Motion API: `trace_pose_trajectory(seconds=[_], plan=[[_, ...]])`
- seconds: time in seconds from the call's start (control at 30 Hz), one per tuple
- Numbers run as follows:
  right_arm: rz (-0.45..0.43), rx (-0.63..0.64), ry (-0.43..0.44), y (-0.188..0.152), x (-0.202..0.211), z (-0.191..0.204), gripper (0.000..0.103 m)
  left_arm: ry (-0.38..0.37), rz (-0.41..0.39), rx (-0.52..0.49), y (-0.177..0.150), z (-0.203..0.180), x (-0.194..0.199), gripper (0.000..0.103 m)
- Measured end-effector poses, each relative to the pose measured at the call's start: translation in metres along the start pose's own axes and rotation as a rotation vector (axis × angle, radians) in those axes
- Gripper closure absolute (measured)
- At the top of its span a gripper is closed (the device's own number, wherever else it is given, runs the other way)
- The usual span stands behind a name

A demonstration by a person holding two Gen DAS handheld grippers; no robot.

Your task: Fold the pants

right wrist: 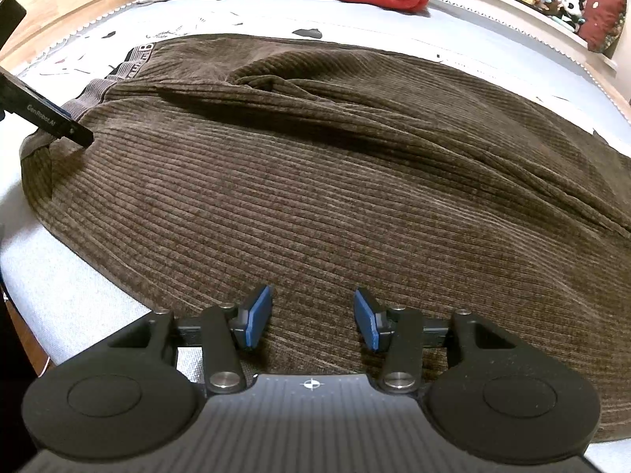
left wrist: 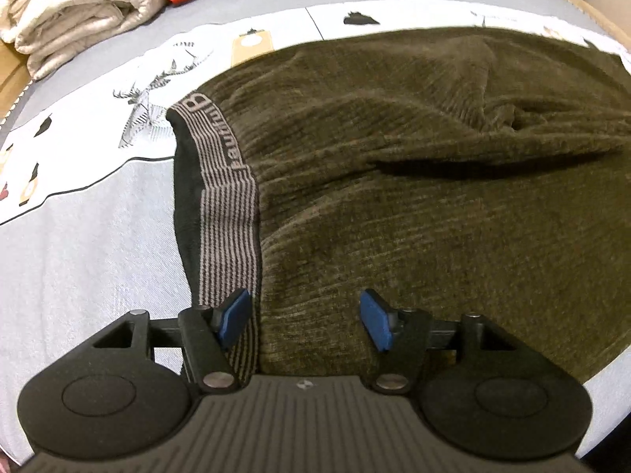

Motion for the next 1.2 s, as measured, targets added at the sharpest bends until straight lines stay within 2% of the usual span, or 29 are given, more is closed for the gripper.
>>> trace_pose_trajectory(seconds=[0.2, 0.43, 0.53, 0.6, 0.63, 0.77, 0.83, 0.9, 1.0, 1.13, 1.2], plan=[[-0.069, -0.062, -0.031, 0.012, 0.011, -0.014, 0.053, -0.015, -0.083, 0.079, 0.005, 0.012, 0.015, 0.031], [-0.269, -0.159, -0.162, 0.050, 0.066, -0.072, 0.052, -0.026, -0.138, 0.098, 0.014, 0.014, 0.026, 0.025], [-0.358, -0.215, -0.222, 0.063, 0.103, -0.111, 0.046, -0.026, -0.160, 0.099, 0.015, 0.012, 0.028, 0.021], [-0.402, -0.257, -0.260, 0.064, 0.124, -0.136, 0.035, -0.023, -0.176, 0.100, 0.017, 0.011, 0.031, 0.020], [-0.418, -0.277, -0.280, 0.061, 0.131, -0.148, 0.034, -0.023, -0.186, 0.098, 0.018, 0.009, 0.033, 0.017], [-0.427, -0.372, -0.332, 0.035, 0.134, -0.181, 0.033, -0.010, -0.267, 0.060, 0.025, -0.009, 0.046, 0.017], [-0.410, -0.486, -0.320, 0.023, 0.128, -0.195, 0.033, -0.002, -0.321, 0.059, 0.031, -0.021, 0.054, 0.017], [-0.459, -0.577, -0.354, 0.018, 0.133, -0.210, 0.033, -0.034, -0.352, 0.084, 0.037, -0.035, 0.059, 0.017], [-0.480, -0.690, -0.368, 0.009, 0.131, -0.224, 0.033, -0.063, -0.360, 0.101, 0.051, -0.059, 0.063, 0.017], [-0.468, -0.693, -0.341, 0.008, 0.122, -0.228, 0.033, -0.117, -0.364, 0.135, 0.081, -0.080, 0.067, 0.017], [-0.467, -0.699, -0.333, 0.007, 0.121, -0.230, 0.033, -0.149, -0.359, 0.166, 0.098, -0.084, 0.066, 0.023]])
Point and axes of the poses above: each gripper's, at about its wrist camera, not at the fingertips, and x roughly against the way its jaws point, z to its left, y to its top, the point moved 9 cm from there along -x, roughly the way its jaws point
